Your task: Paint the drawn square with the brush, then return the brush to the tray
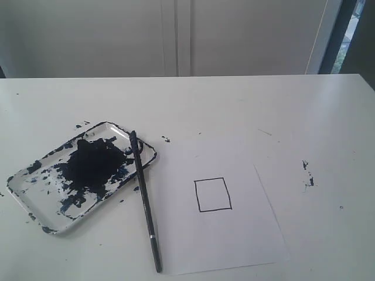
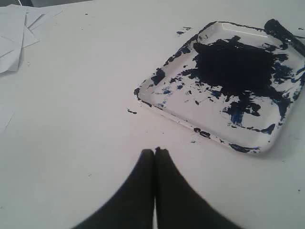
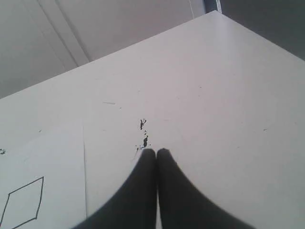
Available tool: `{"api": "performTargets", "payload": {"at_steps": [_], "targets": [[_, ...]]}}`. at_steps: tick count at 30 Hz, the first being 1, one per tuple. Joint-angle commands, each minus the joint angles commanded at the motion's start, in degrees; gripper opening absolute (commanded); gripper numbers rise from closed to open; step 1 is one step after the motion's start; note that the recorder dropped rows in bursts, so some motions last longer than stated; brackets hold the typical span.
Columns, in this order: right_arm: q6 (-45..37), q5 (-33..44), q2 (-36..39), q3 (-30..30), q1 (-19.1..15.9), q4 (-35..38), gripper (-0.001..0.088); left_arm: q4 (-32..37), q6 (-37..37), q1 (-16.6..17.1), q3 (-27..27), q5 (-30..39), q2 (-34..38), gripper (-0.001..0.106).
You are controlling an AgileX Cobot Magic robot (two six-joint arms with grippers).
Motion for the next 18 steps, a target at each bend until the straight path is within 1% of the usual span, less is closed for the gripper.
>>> {"api": "performTargets", "payload": {"at_steps": [5, 6, 8, 11, 12, 14, 16, 18], "targets": [[0.0, -0.9, 0.0, 0.0, 0.0, 0.0, 0.0000, 0.0, 0.0, 0.0, 0.0, 0.0, 0.0, 0.000], [-0.3, -2.2, 0.0, 0.0, 0.0, -0.8, 0.0000, 0.0, 0.0, 0.0, 0.0, 0.0, 0.0, 0.000], [-0.8, -7.1, 0.0, 0.0, 0.0, -5.1, 0.0000, 0.0, 0.0, 0.0, 0.0, 0.0, 0.0, 0.000], [-7.3, -11.7, 0.0, 0.0, 0.0, -9.6, 0.0000, 0.0, 0.0, 0.0, 0.0, 0.0, 0.0, 0.000], [-11.5, -12.5, 0.0, 0.0, 0.0, -9.7, 0.0000, 0.0, 0.0, 0.0, 0.0, 0.0, 0.0, 0.000], [-15.1, -13.0, 0.0, 0.0, 0.0, -9.7, 0.0000, 0.0, 0.0, 0.0, 0.0, 0.0, 0.0, 0.000], [-15.0, -16.3, 0.0, 0.0, 0.0, -9.7, 0.0000, 0.0, 0.0, 0.0, 0.0, 0.0, 0.0, 0.000], [-14.9, -17.4, 0.0, 0.0, 0.0, -9.7, 0.0000, 0.0, 0.0, 0.0, 0.0, -0.4, 0.0, 0.000]]}}
